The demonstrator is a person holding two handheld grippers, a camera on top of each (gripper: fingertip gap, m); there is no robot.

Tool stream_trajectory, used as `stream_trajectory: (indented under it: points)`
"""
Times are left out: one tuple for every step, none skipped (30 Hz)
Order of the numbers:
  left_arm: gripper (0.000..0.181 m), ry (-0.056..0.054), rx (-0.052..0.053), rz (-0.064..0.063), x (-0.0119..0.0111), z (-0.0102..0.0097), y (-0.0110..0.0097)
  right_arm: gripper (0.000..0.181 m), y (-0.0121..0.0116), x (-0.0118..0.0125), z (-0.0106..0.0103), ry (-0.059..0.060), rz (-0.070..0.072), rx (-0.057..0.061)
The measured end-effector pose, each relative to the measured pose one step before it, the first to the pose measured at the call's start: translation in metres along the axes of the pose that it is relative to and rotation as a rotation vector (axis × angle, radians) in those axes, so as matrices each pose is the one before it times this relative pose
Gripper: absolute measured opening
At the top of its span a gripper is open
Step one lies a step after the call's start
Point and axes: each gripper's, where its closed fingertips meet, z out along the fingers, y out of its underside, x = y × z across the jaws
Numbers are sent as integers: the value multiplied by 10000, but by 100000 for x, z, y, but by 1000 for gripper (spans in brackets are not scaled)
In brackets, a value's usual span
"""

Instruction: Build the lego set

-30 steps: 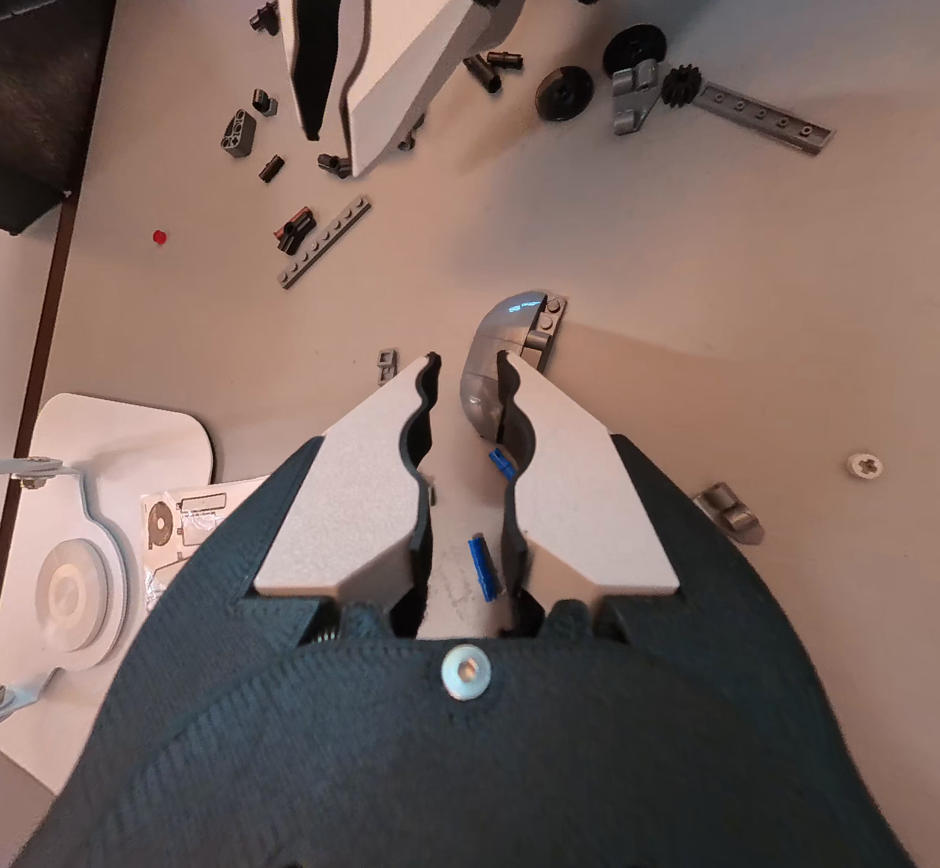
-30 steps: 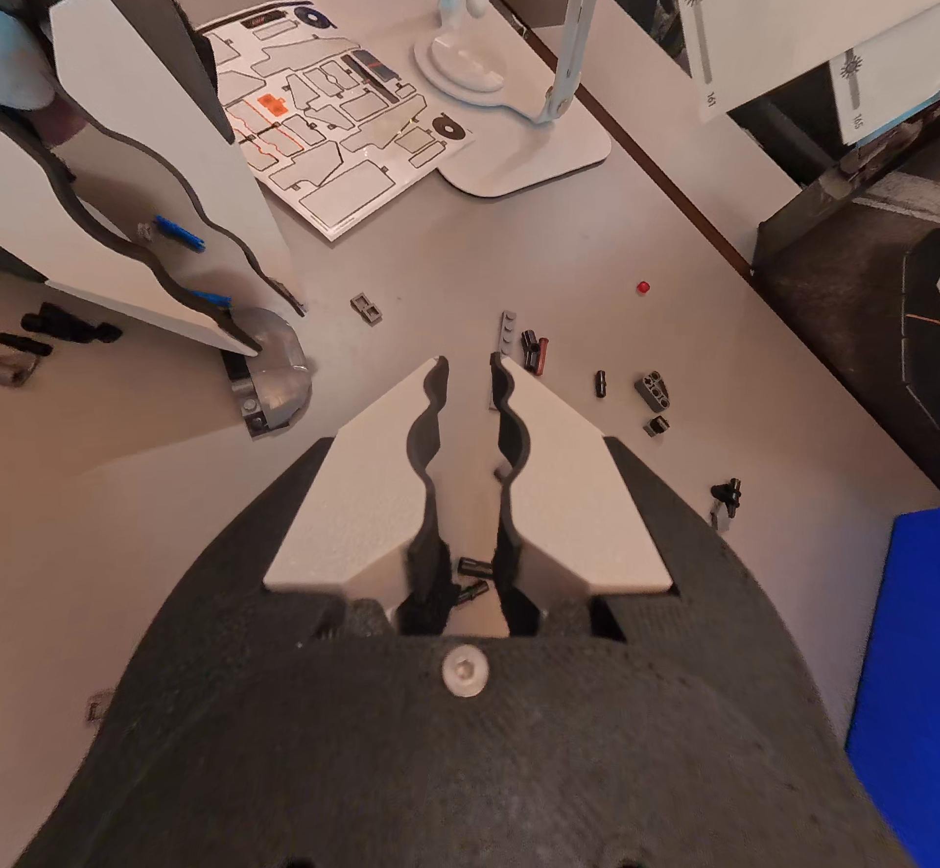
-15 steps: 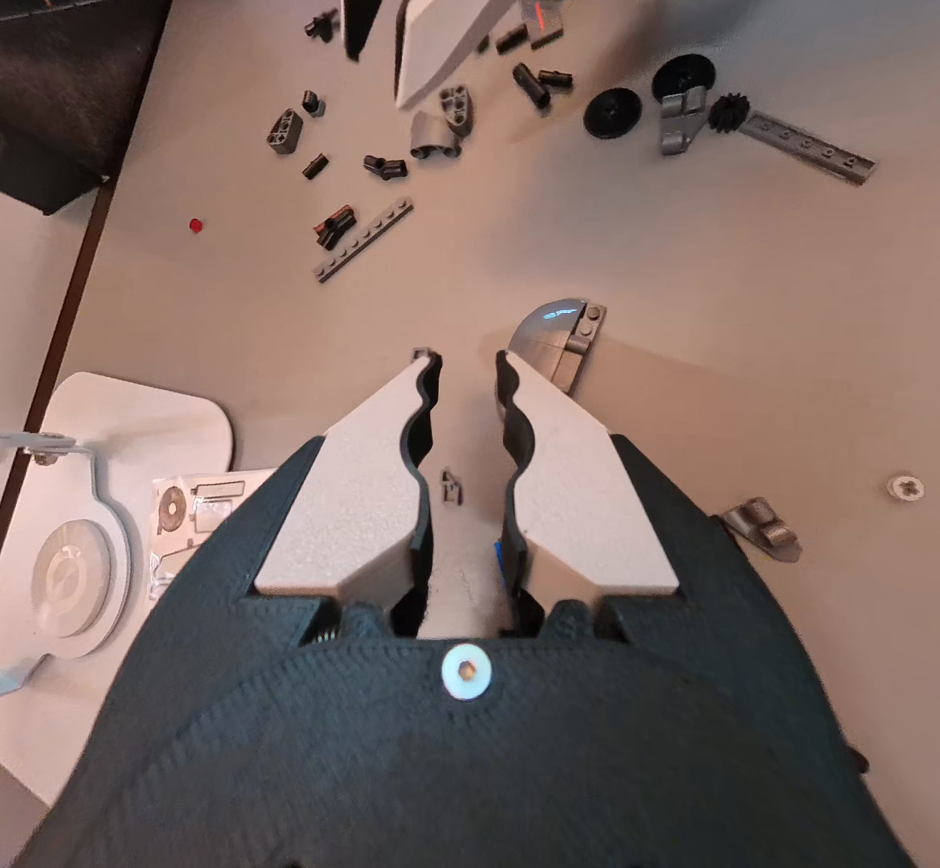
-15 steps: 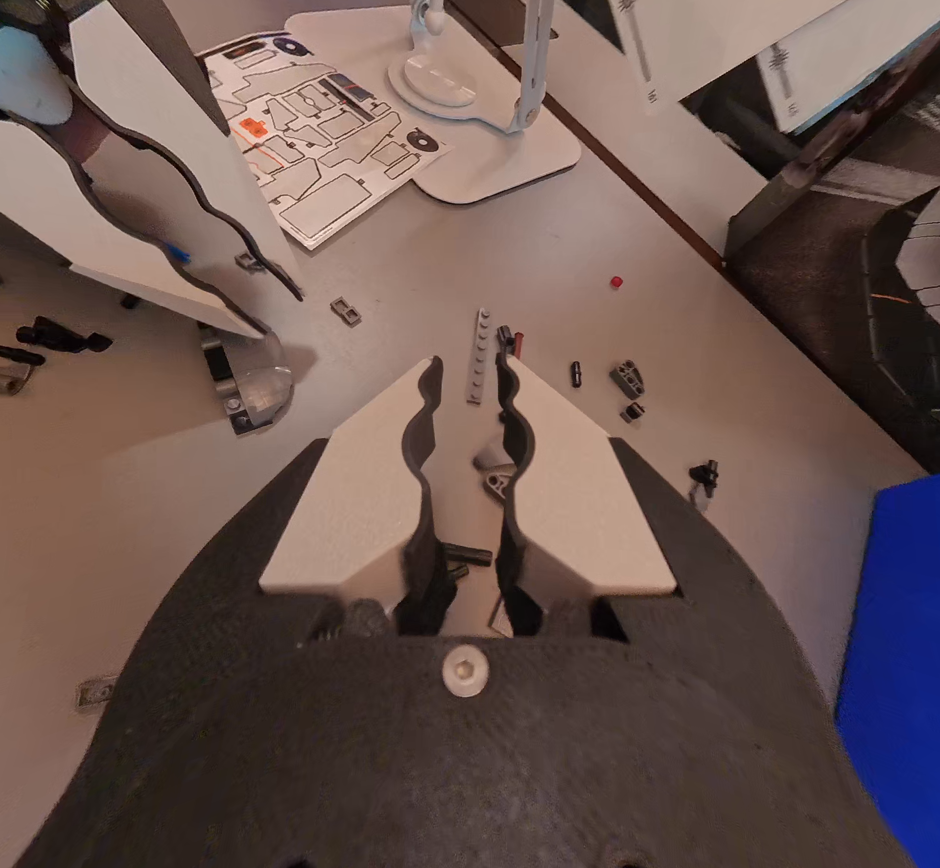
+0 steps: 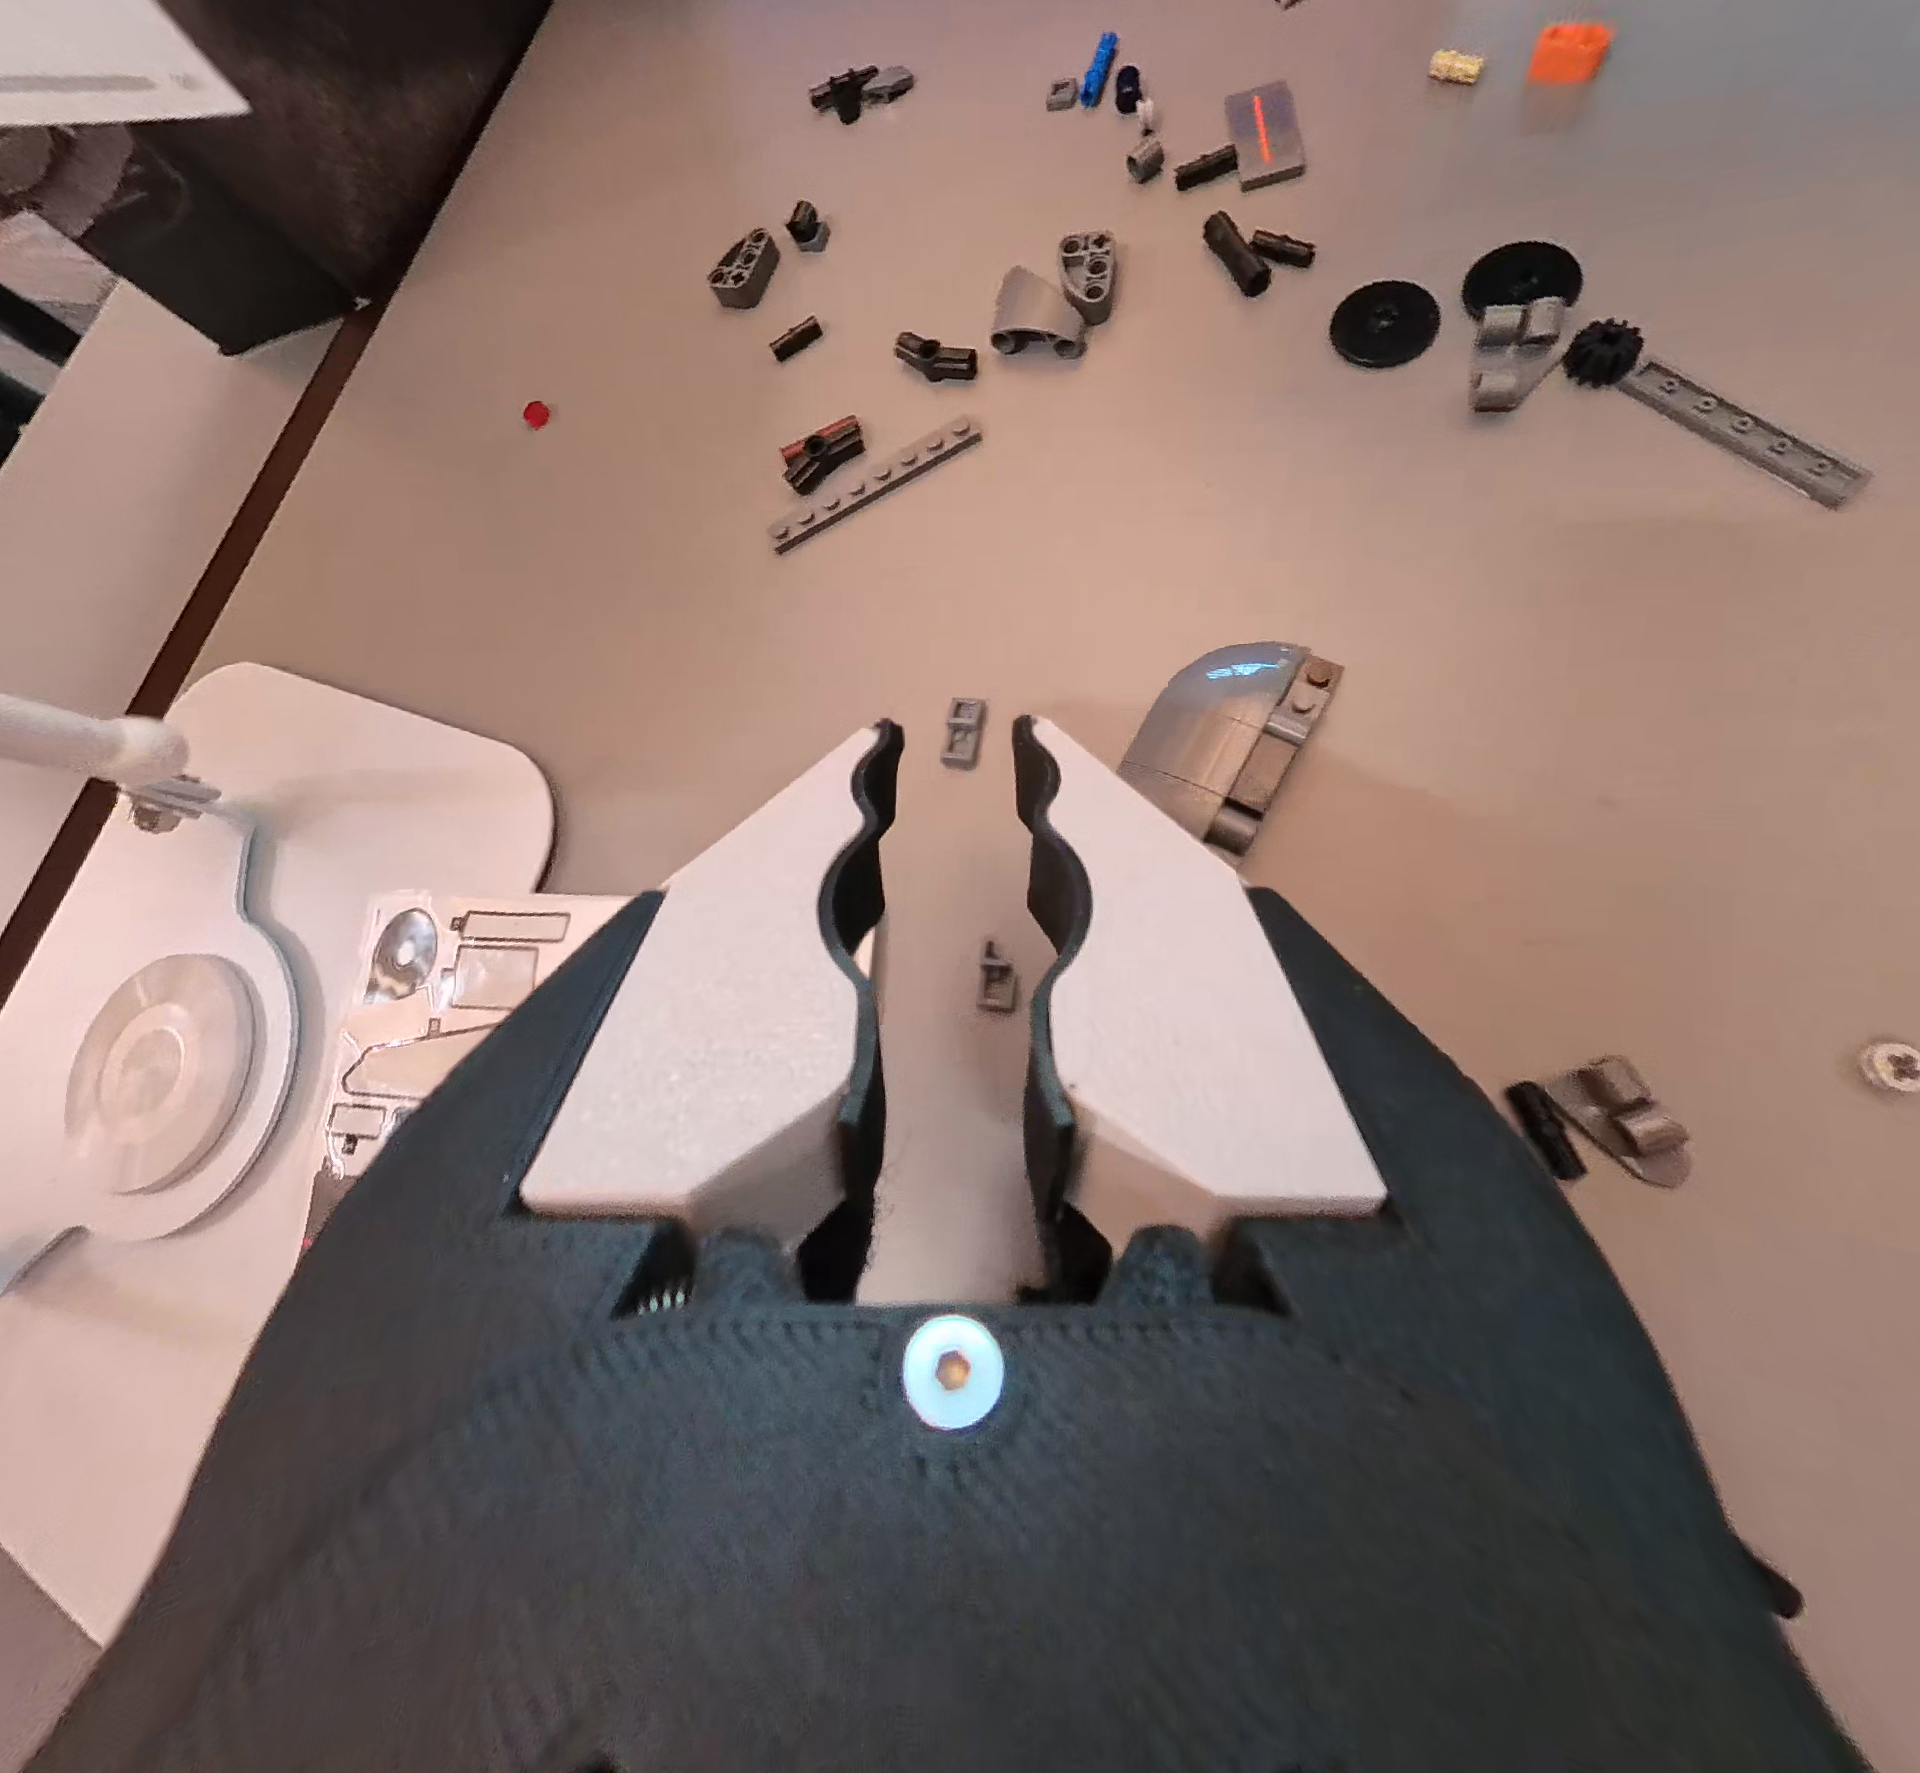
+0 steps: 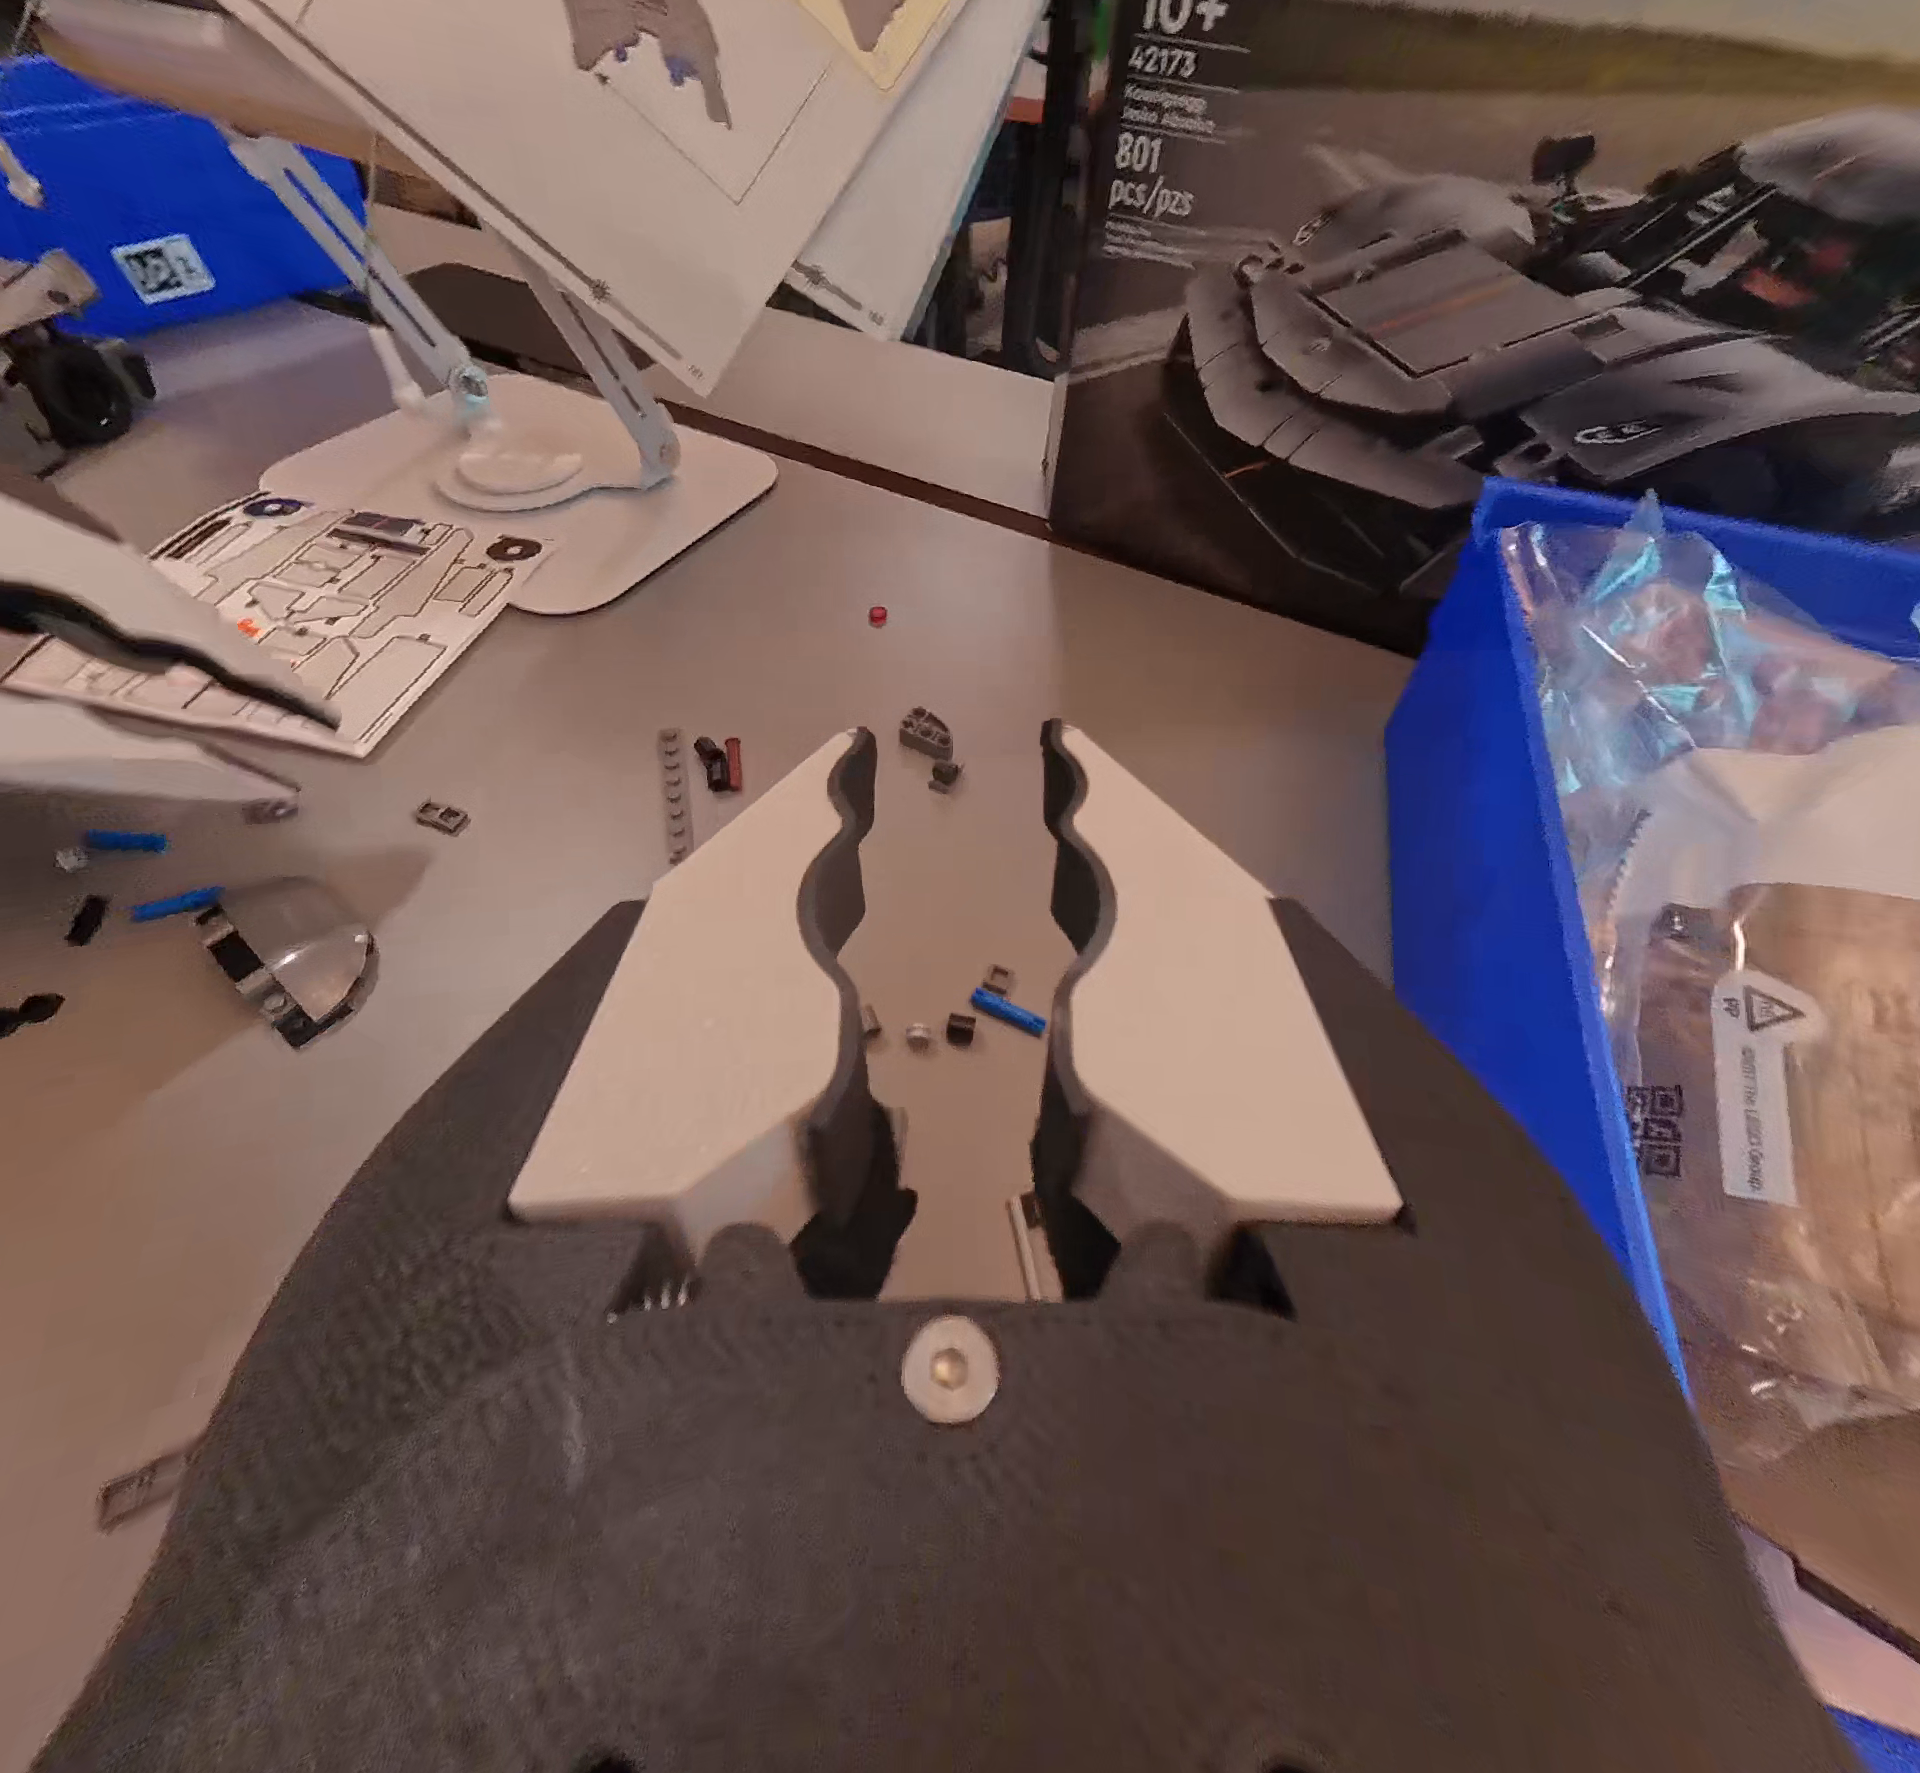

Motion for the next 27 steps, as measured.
stream_trajectory:
  points:
    - [20, -43, -5, -79, -198, 27, 63, 28, 551, -161, 185, -174, -22, -258]
    - [20, -34, -16, -56, -150, 65, 60, 28, 843, -407, 468, -273, 37, -428]
    - [20, -52, -26, -35, -129, 92, 64, 30, 943, -671, 686, -386, 40, -513]
    - [20, -36, -31, -3, -67, 94, 44, 31, 850, -815, 776, -388, -75, -508]
    - [20, -17, -29, 27, -11, 89, 30, 31, 645, -773, 782, -258, -265, -440]
    - [20, -54, -46, 24, -60, 46, 52, 31, 529, -665, 742, -120, -386, -406]
    - [20, -69, -21, 14, -113, -5, 23, 32, 490, -567, 669, -73, -367, -400]
    - [20, -4, 6, -8, -64, -65, -7, 33, 368, -526, 539, -86, -290, -318]
    - [20, -37, 11, -27, -190, -137, 32, 33, 164, -399, 346, -69, -201, -172]
    - [20, -95, 40, -51, -350, -199, 31, 33, -4, -219, 139, -41, -108, -33]
    - [19, -76, 37, -91, -405, -238, 65, 34, -137, -12, -61, 2, -11, 78]
    - [19, -72, 30, -110, -457, -264, 103, 33, -201, 162, -213, 31, 86, 150]
    - [20, 27, 70, -121, -345, -270, 81, 33, -221, 223, -284, 5, 170, 186]
    - [23, 398, 162, -140, 181, -274, -42, 33, -198, 202, -302, -42, 217, 193]
    - [27, 630, 160, -210, 521, -269, -17, 33, -166, 177, -274, -49, 210, 168]
    - [28, 385, 52, -270, 157, -230, 177, 33, -136, 162, -242, -15, 158, 132]
    - [28, 122, -66, -170, -159, -180, 342, 33, -90, 91, -168, -6, 93, 97]
    - [27, -64, -114, -22, -324, -161, 372, 33, -43, -14, -60, -34, 45, 47]
    - [26, -158, -89, 32, -394, -160, 274, 33, 23, -112, 35, -51, 1, -11]
    - [26, -125, -20, 20, -304, -136, 94, 34, 73, -140, 103, -32, -45, -57]
    - [25, -4, 2, 0, -68, -102, 2, 34, 62, -212, 145, -39, -80, -63]
    - [25, 31, 32, 5, 34, -4, -61, 34, -34, -325, 186, -83, -102, -29]
    - [24, 16, 20, 12, 75, 160, -15, 34, -67, -411, 219, -102, -122, -21]
    - [24, 61, -37, 35, 186, 339, 56, 34, -28, -396, 263, -86, -138, -58]
    - [24, 61, -86, 93, 271, 436, 72, 34, -1, -386, 286, -74, -144, -83]
    - [24, 29, -170, 180, 274, 489, 120, 34, -12, -357, 274, -67, -140, -82]
    - [23, -40, -176, 252, 196, 507, 73, 33, -4, -336, 247, -69, -137, -77]
